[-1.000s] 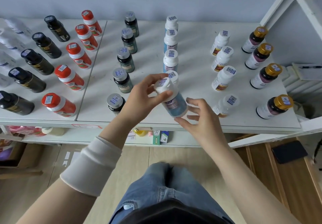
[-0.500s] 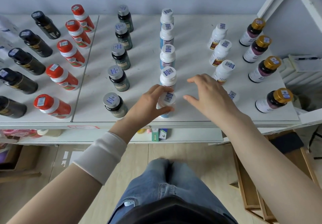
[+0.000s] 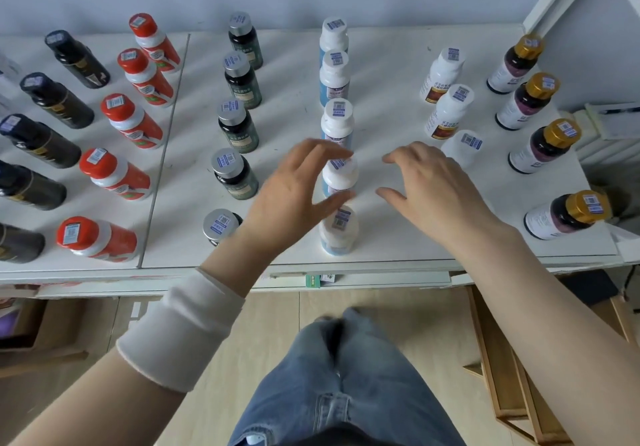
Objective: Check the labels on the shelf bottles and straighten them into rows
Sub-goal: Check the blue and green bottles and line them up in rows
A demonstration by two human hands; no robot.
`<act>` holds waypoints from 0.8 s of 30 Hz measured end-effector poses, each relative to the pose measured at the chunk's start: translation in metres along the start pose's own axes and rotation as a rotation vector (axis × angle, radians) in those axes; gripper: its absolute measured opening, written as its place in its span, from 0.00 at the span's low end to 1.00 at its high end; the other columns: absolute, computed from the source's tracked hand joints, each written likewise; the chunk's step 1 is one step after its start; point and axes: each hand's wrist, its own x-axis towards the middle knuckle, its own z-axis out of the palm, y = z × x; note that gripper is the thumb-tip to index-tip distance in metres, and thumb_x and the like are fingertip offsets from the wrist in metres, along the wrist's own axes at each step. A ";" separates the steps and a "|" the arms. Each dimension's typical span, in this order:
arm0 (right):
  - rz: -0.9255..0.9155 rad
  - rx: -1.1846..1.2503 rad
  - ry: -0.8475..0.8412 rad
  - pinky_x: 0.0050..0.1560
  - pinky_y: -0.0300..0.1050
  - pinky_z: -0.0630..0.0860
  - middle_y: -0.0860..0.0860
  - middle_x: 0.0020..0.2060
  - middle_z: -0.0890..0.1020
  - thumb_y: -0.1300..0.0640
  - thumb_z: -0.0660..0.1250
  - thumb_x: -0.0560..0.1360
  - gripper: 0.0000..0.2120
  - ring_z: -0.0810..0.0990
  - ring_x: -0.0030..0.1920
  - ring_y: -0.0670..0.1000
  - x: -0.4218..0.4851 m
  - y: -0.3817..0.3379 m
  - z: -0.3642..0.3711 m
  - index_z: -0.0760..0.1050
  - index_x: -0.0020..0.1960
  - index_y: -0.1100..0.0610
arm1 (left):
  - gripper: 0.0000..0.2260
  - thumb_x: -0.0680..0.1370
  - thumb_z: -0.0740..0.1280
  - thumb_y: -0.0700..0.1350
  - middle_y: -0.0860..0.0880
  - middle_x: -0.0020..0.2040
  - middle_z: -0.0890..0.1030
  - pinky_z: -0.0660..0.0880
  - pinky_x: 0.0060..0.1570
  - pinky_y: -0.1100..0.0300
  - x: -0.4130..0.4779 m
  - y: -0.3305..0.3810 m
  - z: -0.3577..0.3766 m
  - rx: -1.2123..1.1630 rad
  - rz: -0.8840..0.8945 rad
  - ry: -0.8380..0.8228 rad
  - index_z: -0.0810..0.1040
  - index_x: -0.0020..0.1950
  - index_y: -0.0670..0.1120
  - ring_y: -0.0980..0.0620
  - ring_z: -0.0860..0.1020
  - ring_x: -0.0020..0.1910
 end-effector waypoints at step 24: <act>-0.052 1.508 -0.082 0.49 0.37 0.77 0.48 0.54 0.75 0.63 0.67 0.69 0.18 0.78 0.51 0.42 0.026 0.009 0.008 0.67 0.54 0.48 | 0.07 0.74 0.64 0.46 0.55 0.47 0.80 0.79 0.46 0.60 0.042 0.004 -0.023 -0.878 -0.521 0.057 0.76 0.51 0.50 0.56 0.78 0.46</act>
